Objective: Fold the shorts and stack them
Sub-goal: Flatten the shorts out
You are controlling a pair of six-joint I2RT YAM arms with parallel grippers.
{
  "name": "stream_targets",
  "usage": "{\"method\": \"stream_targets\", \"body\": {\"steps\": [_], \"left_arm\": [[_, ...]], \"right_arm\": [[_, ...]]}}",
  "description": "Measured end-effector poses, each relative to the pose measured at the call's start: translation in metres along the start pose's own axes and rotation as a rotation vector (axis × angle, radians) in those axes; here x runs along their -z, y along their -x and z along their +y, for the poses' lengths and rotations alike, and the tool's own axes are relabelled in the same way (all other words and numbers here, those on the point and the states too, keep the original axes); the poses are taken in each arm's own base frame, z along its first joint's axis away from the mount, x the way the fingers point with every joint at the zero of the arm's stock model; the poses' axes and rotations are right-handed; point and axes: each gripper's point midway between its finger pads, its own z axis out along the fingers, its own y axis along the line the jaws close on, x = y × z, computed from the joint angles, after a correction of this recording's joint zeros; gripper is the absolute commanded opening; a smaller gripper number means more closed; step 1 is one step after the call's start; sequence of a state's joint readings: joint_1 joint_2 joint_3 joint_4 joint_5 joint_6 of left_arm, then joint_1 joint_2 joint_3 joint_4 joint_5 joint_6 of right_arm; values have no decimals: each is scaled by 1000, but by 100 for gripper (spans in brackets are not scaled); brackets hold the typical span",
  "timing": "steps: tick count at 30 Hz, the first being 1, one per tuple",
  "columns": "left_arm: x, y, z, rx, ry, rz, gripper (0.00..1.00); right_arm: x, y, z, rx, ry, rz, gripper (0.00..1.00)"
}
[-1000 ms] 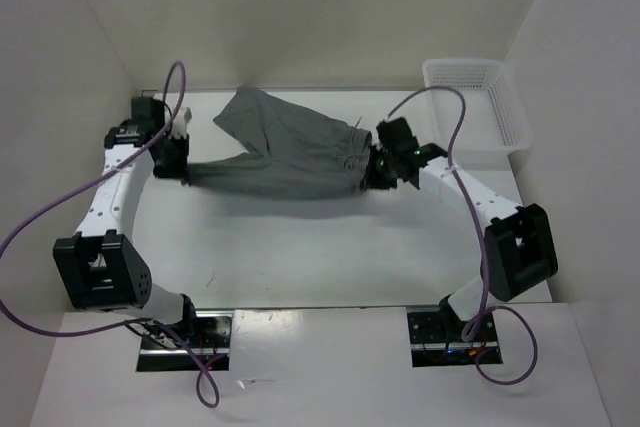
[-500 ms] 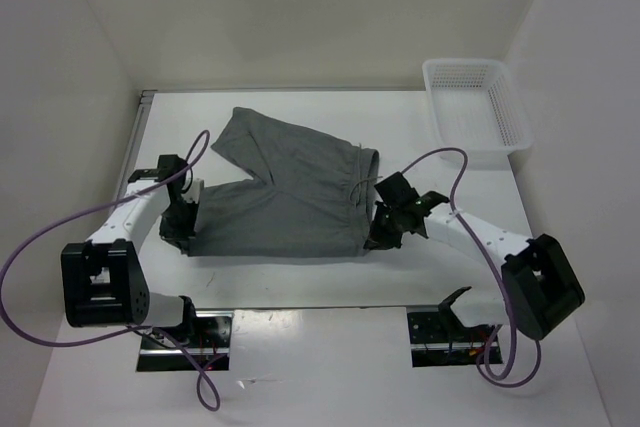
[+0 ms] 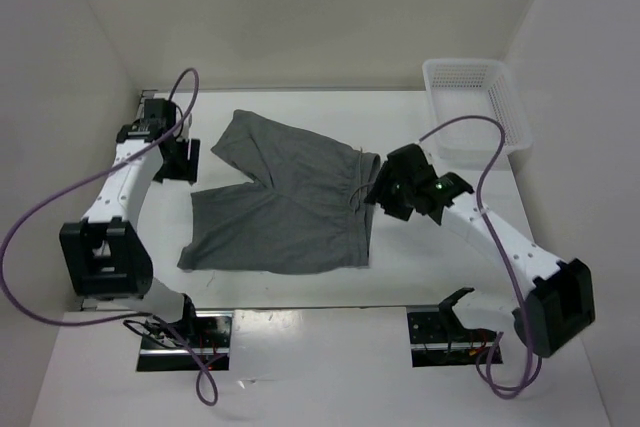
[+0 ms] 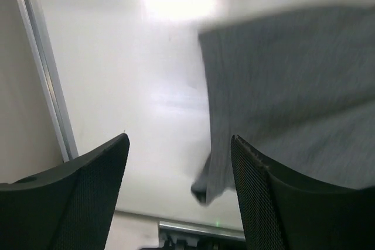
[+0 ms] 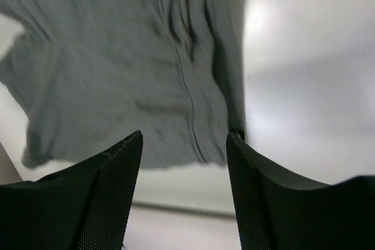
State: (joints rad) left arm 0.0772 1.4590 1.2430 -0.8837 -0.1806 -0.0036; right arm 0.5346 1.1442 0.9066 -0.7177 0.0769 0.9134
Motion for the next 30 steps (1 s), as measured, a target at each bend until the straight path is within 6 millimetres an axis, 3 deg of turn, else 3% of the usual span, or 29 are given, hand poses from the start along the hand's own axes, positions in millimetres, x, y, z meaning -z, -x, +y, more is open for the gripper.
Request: {"method": "stream_targets", "body": {"steps": [2,6,9,15,20,26,29,30], "left_arm": [[-8,42,0,6,-5,-54,77],[-54,111,-14,9,-62,-116,77],[-83,136,-31,-2,-118,-137,77],[-109,181,-73,-46,-224,-218,79],[-135,209,-95,-62,-291,-259,79],[-170,192,-111,-74,-318,-186,74],[-177,182,-119,-85,-327,-161,65],[-179,180,-120,-90,-324,-158,57]], "right_arm": [[-14,29,14,7,-4,-42,65],[-60,90,26,18,-46,-115,65],[-90,127,25,21,-73,-153,63],[-139,177,19,41,-111,-184,63],[-181,179,11,75,-139,-131,63],[-199,161,2,89,-144,-58,63],[-199,161,4,95,-130,-58,63],[-199,161,4,96,-124,-62,63]]}}
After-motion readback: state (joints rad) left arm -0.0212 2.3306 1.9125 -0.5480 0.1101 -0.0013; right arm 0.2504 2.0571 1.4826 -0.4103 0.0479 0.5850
